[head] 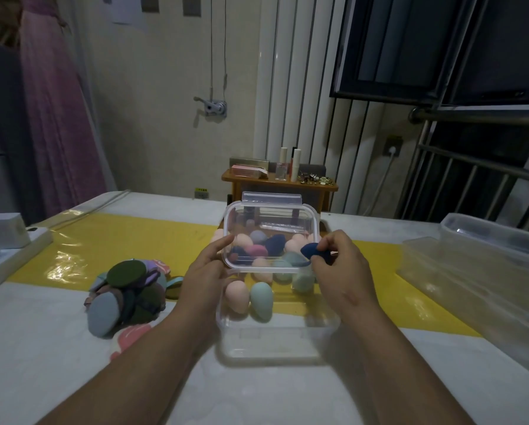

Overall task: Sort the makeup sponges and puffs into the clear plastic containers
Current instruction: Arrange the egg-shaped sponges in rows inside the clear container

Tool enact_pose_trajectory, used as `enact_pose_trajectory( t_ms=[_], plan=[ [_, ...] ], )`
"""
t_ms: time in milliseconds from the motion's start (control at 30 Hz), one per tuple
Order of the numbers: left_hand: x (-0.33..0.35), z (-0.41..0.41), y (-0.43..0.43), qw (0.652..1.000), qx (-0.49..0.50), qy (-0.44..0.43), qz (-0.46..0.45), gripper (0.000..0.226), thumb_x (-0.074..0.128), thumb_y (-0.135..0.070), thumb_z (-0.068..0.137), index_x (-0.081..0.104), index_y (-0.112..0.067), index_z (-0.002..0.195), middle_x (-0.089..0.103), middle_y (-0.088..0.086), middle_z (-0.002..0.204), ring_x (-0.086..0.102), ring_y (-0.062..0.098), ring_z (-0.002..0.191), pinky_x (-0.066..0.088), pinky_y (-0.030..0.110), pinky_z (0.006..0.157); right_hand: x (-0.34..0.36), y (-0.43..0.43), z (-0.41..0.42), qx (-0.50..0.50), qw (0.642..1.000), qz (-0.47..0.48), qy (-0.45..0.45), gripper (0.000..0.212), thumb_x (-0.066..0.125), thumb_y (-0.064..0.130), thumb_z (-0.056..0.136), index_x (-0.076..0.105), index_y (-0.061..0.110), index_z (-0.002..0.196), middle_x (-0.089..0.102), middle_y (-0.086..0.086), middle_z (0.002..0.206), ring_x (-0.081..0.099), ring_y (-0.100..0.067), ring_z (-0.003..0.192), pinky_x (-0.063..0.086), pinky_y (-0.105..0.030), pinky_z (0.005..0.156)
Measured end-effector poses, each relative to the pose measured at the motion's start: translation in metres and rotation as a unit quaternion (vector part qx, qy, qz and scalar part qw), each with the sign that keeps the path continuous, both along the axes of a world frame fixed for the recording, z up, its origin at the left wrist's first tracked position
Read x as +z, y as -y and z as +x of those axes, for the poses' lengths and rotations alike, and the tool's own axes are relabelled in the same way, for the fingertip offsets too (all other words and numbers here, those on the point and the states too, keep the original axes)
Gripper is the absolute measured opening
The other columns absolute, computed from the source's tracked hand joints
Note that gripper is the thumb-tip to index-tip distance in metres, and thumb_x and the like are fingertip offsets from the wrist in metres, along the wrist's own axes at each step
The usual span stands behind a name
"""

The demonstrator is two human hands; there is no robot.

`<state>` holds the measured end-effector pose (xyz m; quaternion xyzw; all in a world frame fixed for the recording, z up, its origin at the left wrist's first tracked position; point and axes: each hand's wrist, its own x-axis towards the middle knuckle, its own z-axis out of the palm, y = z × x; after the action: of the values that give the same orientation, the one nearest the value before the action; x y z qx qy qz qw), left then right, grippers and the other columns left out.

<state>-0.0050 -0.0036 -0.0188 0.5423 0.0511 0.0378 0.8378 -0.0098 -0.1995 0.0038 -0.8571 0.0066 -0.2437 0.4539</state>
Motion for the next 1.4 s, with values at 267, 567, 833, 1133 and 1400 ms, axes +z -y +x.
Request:
enact_pose_trajectory(
  t_ms=[267, 567, 833, 1133, 1400],
  plan=[
    [-0.001, 0.001, 0.001, 1.0, -0.009, 0.002, -0.013, 0.058, 0.039, 0.008, 0.089, 0.074, -0.034, 0.107, 0.069, 0.004, 0.118, 0.07, 0.029, 0.101, 0.059, 0.045, 0.081, 0.005, -0.006, -0.005, 0.048, 0.998, -0.047, 0.018, 0.03, 0.07, 0.004, 0.079, 0.064, 0.032, 0.087, 0.06, 0.014, 0.092, 0.058, -0.006, 0.08, 0.04, -0.005, 0.061],
    [-0.003, 0.004, 0.001, 1.0, -0.001, 0.01, -0.022, 0.056, 0.041, 0.008, 0.089, 0.074, -0.033, 0.108, 0.07, 0.005, 0.117, 0.072, 0.03, 0.097, 0.059, 0.041, 0.074, 0.012, -0.013, -0.013, 0.061, 0.988, -0.125, -0.074, 0.026, 0.067, 0.014, 0.083, 0.056, 0.031, 0.099, 0.06, 0.013, 0.089, 0.06, -0.01, 0.082, 0.056, -0.033, 0.073],
    [-0.003, 0.004, -0.001, 1.0, -0.005, 0.003, -0.003, 0.06, 0.038, 0.007, 0.087, 0.074, -0.036, 0.106, 0.069, 0.006, 0.119, 0.069, 0.032, 0.102, 0.059, 0.049, 0.082, 0.012, -0.019, -0.013, 0.076, 0.953, -0.253, -0.148, 0.013, 0.064, 0.02, 0.087, 0.062, 0.026, 0.098, 0.065, -0.001, 0.1, 0.058, -0.022, 0.088, 0.051, -0.03, 0.072],
    [-0.005, 0.007, 0.0, 1.0, 0.001, 0.011, -0.005, 0.06, 0.038, 0.009, 0.084, 0.074, -0.034, 0.105, 0.07, 0.007, 0.116, 0.071, 0.031, 0.098, 0.059, 0.04, 0.073, 0.021, -0.027, -0.014, 0.083, 0.914, -0.341, -0.205, 0.015, 0.058, 0.017, 0.09, 0.06, 0.022, 0.104, 0.061, -0.004, 0.104, 0.056, -0.024, 0.088, 0.051, -0.031, 0.074],
    [-0.008, 0.01, -0.001, 1.0, 0.004, 0.014, 0.007, 0.063, 0.037, 0.009, 0.082, 0.074, -0.037, 0.105, 0.069, 0.008, 0.12, 0.069, 0.032, 0.102, 0.057, 0.04, 0.075, 0.021, -0.034, -0.015, 0.087, 0.897, -0.378, -0.212, 0.017, 0.062, 0.021, 0.09, 0.068, 0.02, 0.106, 0.066, -0.006, 0.106, 0.063, -0.027, 0.093, 0.055, -0.033, 0.076]
  ],
)
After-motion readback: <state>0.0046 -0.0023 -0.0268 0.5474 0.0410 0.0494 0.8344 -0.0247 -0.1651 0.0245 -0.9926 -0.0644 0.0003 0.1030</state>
